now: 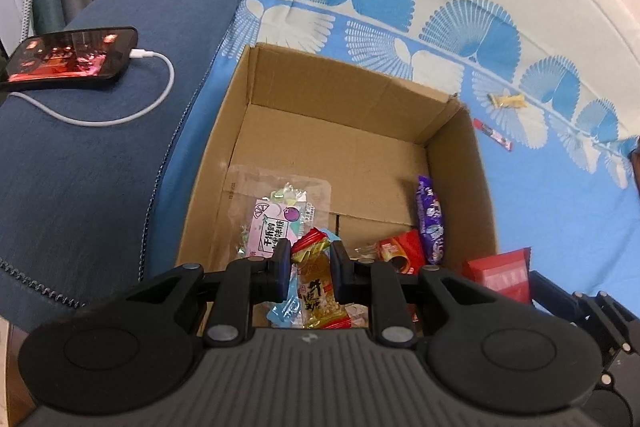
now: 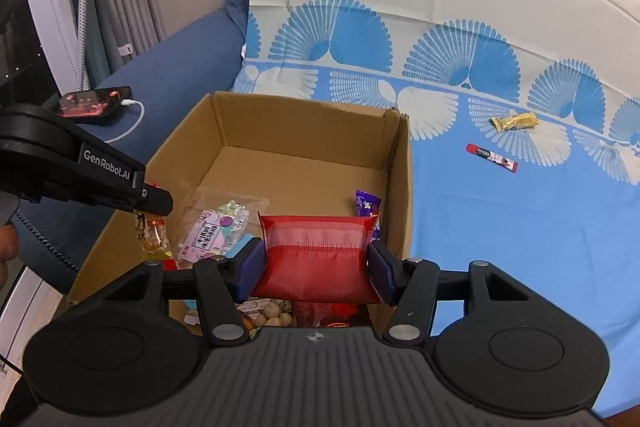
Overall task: Organize snacks
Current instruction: 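Open the left tool to drop the candy while the right tool releases the red packet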
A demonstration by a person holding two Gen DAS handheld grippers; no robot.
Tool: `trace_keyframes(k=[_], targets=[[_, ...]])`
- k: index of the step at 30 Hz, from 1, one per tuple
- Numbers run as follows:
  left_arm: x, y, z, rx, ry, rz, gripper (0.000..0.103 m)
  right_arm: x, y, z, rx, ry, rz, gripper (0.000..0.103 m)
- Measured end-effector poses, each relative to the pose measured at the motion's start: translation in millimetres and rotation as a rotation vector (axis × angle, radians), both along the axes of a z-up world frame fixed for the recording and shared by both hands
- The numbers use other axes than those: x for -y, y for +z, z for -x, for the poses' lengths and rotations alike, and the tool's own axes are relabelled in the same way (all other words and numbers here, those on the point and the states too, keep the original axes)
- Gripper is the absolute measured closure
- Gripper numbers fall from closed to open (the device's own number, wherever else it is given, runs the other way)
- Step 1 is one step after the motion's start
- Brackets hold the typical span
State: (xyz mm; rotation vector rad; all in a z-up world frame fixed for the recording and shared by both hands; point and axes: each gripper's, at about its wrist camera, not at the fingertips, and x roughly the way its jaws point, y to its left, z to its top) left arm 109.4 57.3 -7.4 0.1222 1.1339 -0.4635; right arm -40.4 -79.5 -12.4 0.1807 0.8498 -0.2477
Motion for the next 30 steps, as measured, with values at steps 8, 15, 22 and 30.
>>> trace_keyframes(k=[8,15,22,30], targets=[[9.1,-24.7,-15.1,-0.027,-0.006,-0.044,0.081,7.3,-17.5,-16.0,-0.035,-0.009,-0.016,0.042],[18.9,-42.4,-25.3,-0.005,-0.008,-0.094,0.080,13.1,-26.6,-27.9,-0.046,-0.019,-0.011,0.039],[8.7,-44.5,-29.3,-0.006,0.014,-0.069,0.000,13.9,-28.1,-32.9,-0.067,-0.011,-0.008,0.015],[-11.1,-32.5,0.7,0.018,0.026,-0.128,0.000,3.5,-12.5,-7.7,-0.072,-0.029,-0.025,0.014]])
